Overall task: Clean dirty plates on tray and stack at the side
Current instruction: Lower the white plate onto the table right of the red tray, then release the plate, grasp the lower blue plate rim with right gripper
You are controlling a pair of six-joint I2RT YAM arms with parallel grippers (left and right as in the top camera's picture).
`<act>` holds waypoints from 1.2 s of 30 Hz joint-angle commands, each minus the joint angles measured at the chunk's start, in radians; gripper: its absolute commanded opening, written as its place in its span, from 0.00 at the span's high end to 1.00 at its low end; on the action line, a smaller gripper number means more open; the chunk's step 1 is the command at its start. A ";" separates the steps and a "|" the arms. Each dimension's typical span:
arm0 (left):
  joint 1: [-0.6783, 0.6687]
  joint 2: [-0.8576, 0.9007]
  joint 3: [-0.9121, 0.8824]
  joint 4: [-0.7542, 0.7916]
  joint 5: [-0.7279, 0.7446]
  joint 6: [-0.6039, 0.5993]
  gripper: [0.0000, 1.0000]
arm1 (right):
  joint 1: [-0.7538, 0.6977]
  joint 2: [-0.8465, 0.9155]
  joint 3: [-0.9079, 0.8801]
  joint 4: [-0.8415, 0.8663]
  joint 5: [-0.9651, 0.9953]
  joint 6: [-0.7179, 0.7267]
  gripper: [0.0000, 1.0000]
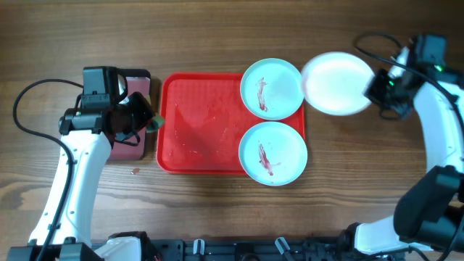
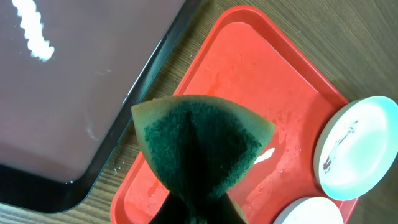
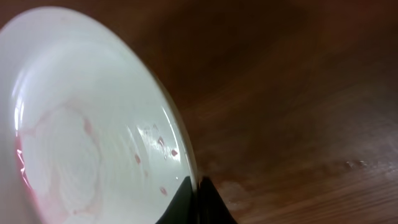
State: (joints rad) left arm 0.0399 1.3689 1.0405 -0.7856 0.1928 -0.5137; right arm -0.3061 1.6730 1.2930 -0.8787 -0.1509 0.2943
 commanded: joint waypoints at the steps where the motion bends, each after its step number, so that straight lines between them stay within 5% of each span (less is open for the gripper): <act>1: 0.003 0.006 0.001 0.003 0.016 0.012 0.96 | -0.092 -0.020 -0.117 0.066 -0.039 0.024 0.96; 12: 0.001 0.006 0.001 0.002 0.016 0.012 0.96 | -0.151 -0.020 -0.409 0.305 -0.006 0.081 0.96; 16: 0.001 0.006 0.001 0.002 0.016 0.012 0.96 | -0.151 -0.020 -0.412 0.303 -0.009 0.087 0.72; 22: 0.001 0.006 0.001 0.002 0.016 0.013 0.96 | -0.139 -0.077 -0.256 0.130 -0.159 0.020 0.70; 29: 0.002 0.006 0.001 0.003 0.015 0.150 0.96 | 0.086 -0.246 -0.178 -0.006 -0.171 -0.059 0.64; 36: 0.002 0.006 0.001 0.003 -0.007 0.174 0.96 | 0.348 -0.207 -0.203 -0.066 -0.156 -0.054 0.64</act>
State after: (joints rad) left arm 0.0399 1.3689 1.0405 -0.7856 0.1917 -0.3767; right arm -0.0319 1.4368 1.1030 -0.9295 -0.3065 0.2584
